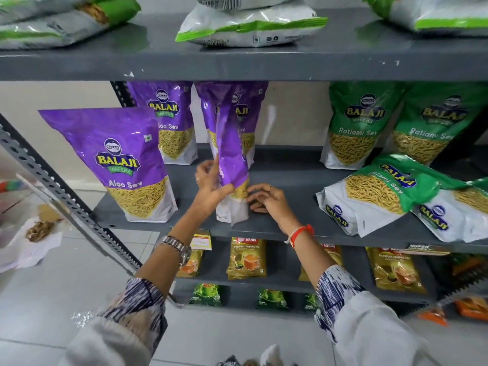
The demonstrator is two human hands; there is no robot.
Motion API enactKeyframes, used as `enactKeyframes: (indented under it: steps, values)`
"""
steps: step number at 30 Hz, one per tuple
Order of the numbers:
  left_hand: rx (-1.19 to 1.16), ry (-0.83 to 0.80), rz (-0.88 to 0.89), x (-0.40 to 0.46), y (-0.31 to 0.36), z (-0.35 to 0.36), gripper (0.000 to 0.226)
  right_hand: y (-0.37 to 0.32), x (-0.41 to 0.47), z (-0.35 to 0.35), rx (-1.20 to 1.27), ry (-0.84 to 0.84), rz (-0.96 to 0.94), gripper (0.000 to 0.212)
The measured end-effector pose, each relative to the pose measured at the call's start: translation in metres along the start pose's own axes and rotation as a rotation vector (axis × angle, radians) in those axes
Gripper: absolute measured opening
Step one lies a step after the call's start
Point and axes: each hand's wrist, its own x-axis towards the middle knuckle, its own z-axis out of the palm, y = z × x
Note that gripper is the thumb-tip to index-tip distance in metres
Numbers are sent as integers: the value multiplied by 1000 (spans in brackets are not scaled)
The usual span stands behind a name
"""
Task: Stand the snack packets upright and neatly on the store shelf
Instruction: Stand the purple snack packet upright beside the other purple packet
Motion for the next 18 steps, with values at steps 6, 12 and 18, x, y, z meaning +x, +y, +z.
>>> enactKeyframes:
  steps: [6,12,18]
  values:
    - [-225,306,67,-6,-11,-8,46,-10,20,-2,143,200,-48,29]
    - [-356,400,-51,3,-23,-25,28,-27,47,6,286,176,-50,46]
    - [-410,342,-216,8,-42,-30,13,-18,51,4,292,80,-55,30]
